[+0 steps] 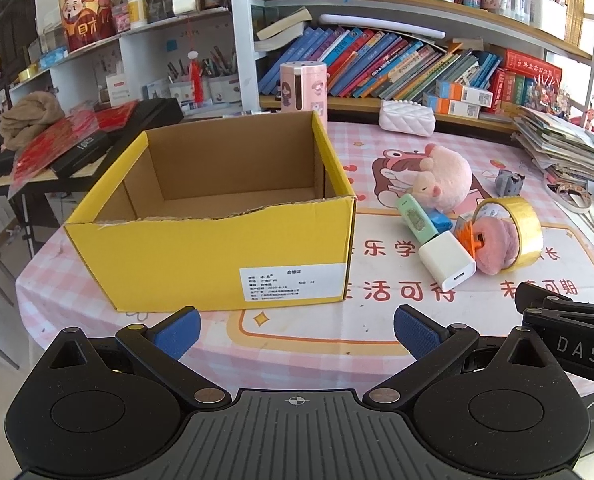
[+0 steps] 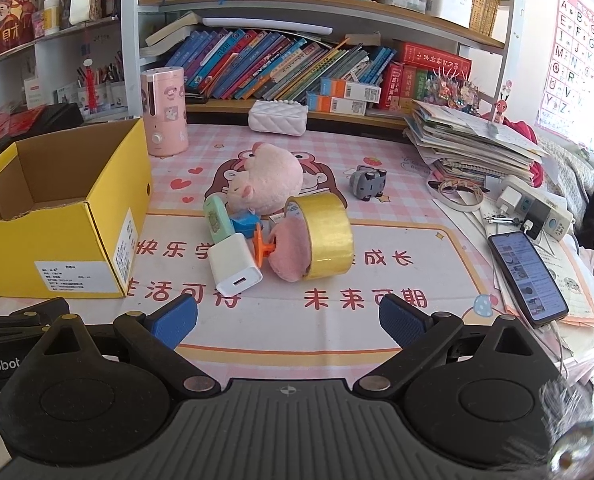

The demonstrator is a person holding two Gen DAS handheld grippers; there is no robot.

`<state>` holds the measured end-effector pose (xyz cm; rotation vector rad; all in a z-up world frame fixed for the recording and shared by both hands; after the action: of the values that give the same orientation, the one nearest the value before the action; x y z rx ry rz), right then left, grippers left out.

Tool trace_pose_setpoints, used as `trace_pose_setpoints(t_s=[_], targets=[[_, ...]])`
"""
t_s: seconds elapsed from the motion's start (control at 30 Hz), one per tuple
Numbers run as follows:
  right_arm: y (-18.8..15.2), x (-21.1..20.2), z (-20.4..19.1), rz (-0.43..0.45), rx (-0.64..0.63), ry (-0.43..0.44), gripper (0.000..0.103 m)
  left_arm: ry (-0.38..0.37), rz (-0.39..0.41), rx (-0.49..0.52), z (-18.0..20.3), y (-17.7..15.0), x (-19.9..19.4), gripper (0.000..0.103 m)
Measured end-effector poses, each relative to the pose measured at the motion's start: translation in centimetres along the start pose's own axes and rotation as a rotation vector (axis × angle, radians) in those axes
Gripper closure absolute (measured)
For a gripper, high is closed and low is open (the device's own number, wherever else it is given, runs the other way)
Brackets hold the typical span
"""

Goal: Organize objects
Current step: 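Reach the right tool to the yellow tape roll and grasp it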

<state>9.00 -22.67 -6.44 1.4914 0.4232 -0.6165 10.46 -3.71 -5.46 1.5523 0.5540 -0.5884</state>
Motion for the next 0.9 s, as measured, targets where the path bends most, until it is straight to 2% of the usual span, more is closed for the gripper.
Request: trace_pose_setpoints(t_s=[0.17, 0.4, 0.9], targets=[[0.1, 0.5, 0.4, -0.007, -0.002, 0.002, 0.005, -0.006, -0.013, -0.006, 0.4, 0.1, 0.6, 0.000], [1.0, 2.1, 0.8, -0.014, -0.029, 0.045, 0.014, 0.007, -0.020, -0.006, 2.0, 0.8, 1.8, 0.001], [3.9, 9.1, 5.1, -0.044, -0.107, 0.093, 0.017, 0.040, -0.083, -0.041, 7.2, 1.1, 4.6, 0.001]])
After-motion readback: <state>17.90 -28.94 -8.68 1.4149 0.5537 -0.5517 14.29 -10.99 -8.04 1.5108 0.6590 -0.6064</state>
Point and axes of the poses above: each gripper's, at about its wrist camera, not at the fingertips, and x roughly the way its jaws point, z to its right, y to its top, the point moved 7 cm from there along x, roughly the way its jaws point
